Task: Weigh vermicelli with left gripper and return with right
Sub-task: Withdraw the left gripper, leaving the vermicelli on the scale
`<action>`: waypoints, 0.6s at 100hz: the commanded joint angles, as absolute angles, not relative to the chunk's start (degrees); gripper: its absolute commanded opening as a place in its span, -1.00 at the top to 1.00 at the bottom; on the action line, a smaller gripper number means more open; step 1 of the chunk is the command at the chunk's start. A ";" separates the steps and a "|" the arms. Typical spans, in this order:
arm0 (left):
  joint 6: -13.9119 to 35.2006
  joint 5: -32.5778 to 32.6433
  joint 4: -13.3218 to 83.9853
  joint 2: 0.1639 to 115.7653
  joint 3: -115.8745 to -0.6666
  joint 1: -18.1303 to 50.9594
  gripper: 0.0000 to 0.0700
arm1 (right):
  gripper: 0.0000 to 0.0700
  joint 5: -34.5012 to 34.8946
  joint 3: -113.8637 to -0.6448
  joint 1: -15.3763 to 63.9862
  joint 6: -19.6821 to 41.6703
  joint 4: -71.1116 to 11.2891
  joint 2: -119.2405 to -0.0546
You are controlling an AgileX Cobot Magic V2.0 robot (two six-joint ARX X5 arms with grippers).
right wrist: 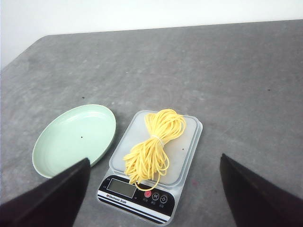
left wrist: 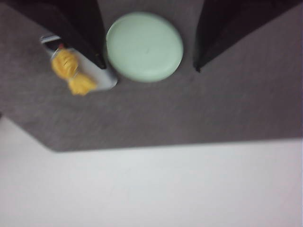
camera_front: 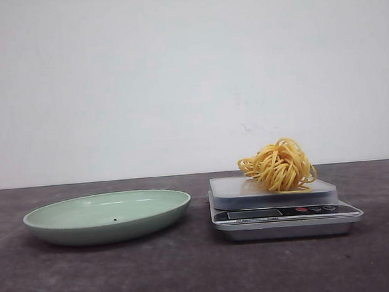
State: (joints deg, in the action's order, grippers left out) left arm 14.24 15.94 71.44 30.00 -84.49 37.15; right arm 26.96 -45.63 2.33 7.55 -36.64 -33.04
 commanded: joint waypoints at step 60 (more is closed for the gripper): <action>26.55 9.08 65.34 1.21 -44.60 32.34 0.23 | -0.73 23.57 -46.81 12.60 13.06 -31.14 -43.24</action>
